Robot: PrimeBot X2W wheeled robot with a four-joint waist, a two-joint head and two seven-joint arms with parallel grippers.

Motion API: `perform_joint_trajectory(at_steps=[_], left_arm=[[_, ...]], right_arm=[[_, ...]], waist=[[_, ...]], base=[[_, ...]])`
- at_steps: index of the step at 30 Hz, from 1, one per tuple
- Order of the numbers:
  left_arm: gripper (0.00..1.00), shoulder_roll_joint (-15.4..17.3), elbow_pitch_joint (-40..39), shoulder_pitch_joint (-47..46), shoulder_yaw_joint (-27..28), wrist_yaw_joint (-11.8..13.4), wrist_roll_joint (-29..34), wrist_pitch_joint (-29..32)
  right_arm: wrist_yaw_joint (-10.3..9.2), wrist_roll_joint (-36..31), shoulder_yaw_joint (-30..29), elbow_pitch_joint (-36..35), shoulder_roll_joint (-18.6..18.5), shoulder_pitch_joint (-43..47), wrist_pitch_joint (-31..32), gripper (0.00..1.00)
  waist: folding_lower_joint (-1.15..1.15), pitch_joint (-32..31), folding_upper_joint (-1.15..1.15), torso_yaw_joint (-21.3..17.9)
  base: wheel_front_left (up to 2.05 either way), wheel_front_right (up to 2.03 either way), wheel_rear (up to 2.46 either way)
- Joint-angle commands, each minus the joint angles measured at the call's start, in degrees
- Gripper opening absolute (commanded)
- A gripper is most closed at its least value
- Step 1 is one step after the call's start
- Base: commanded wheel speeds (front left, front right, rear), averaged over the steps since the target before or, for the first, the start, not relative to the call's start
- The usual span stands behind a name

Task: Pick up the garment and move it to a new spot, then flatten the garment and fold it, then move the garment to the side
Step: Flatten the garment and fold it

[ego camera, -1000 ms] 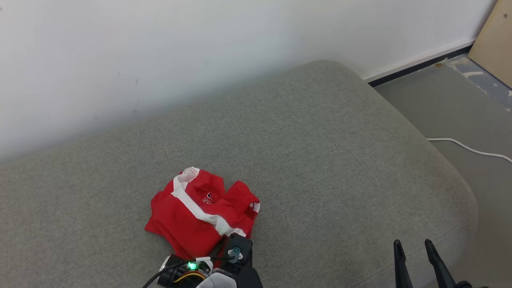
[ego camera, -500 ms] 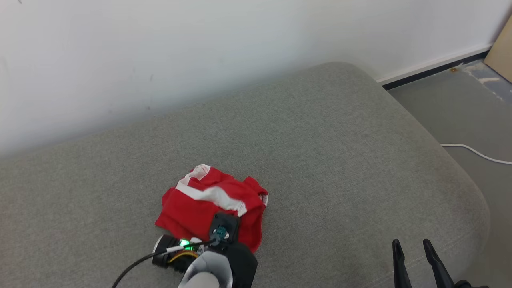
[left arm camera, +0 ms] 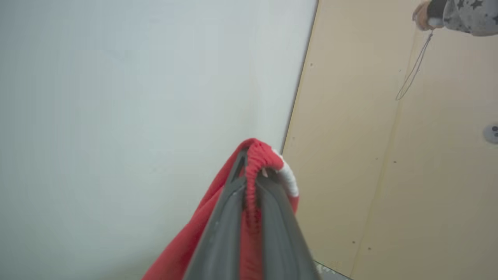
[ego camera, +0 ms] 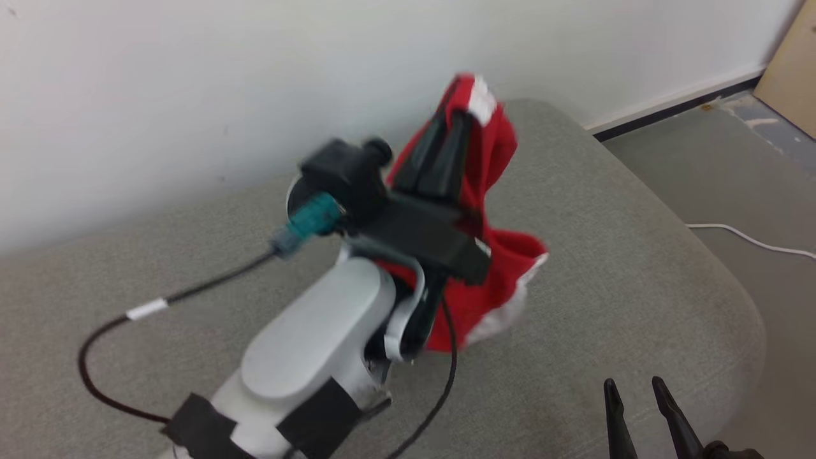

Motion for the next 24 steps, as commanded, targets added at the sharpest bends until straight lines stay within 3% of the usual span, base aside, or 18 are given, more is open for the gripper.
perform_joint_trajectory(at_steps=[1, 6, 10, 19, 24], left_arm=[[0.00, 0.0, -1.7, -1.7, 1.0, 1.0, -3.6, -0.6], [0.00, 0.1, -6.4, -0.9, 8.5, 4.9, -7.3, -0.7], [0.00, 0.1, 1.2, 6.3, 14.1, 7.0, -5.7, -0.7], [0.00, 0.3, 17.5, 15.2, 28.0, 5.6, -0.6, -0.7], [0.00, 0.5, 21.4, 16.7, 37.4, 4.5, 2.8, -0.7]], right_arm=[[-0.12, 0.3, 0.1, 0.1, 0.0, -0.3, -0.1, 1.00], [-0.12, 0.5, 0.0, 0.0, 0.0, -0.7, -0.1, 1.00], [-0.12, 0.8, 0.1, -0.5, 0.0, -1.1, -0.1, 1.00], [-0.12, 0.1, 0.5, -1.2, 0.0, -2.4, -0.1, 1.00], [-0.12, -0.4, 1.3, -1.3, 0.0, -3.0, 0.0, 1.00]], waist=[[0.00, 0.3, 0.00, -0.7], [0.00, 1.5, 0.00, -0.1], [0.00, 3.2, 0.00, 2.7], [0.00, 6.3, 0.00, 7.6], [0.00, 7.0, 0.00, 9.4]], base=[[0.00, 0.00, 0.00], [0.00, 0.00, 0.00], [0.00, 0.00, 0.00], [0.00, 0.00, 0.00], [0.00, 0.00, 0.00]])
